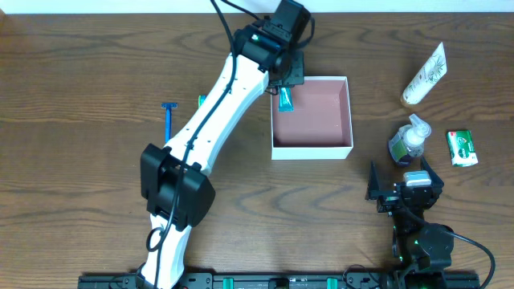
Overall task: Pack container
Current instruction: 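Carry the toothpaste tube into the box and release it, then move the left gripper over the blue razor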
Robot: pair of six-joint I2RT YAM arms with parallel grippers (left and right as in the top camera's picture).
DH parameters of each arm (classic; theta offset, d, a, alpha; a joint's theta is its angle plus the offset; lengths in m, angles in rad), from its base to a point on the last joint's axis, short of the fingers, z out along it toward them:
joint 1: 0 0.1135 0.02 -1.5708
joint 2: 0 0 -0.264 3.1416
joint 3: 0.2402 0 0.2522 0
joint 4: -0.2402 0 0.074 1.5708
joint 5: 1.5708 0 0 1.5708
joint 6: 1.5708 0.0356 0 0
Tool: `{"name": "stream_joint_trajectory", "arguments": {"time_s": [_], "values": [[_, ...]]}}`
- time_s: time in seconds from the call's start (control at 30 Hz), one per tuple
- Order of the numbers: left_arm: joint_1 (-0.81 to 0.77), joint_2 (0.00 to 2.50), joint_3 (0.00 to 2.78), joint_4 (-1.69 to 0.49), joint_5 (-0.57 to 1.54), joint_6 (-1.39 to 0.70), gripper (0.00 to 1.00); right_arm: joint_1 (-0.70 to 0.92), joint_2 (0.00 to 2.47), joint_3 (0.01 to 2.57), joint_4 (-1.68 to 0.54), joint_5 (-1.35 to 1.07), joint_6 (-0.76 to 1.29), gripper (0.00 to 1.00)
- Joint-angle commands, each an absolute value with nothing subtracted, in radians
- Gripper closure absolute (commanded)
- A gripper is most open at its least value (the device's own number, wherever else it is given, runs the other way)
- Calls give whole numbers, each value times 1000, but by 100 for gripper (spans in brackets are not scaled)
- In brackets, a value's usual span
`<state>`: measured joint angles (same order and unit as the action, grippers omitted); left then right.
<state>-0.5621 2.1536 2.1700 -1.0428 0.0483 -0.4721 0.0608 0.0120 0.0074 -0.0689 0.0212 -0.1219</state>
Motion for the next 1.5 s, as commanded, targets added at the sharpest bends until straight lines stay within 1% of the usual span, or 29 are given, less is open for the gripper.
{"name": "stream_joint_trajectory", "arguments": {"time_s": [0.0,0.17,0.67,0.93,1.0,1.13,1.23,1.47], "values": [[-585,2170,2164,-1048,37,-499,85,51,6,6,-72,18,-136,1],[-608,2170,2146,-1056,37,-499,83,51,6,6,-72,18,-136,1],[-618,2170,1998,-1027,36,-500,83,51,6,6,-72,18,-136,1],[-616,2169,1991,-978,37,-500,83,51,6,6,-72,18,-136,1],[-612,2169,2003,-955,42,-500,76,51,6,6,-72,18,-136,1],[-581,2157,2053,-957,44,-499,68,51,6,6,-72,18,-136,1],[-522,2124,2060,-1010,39,-499,66,51,6,6,-72,18,-136,1],[-341,2109,2047,-1221,36,-491,62,51,6,6,-72,18,-136,1]]}}
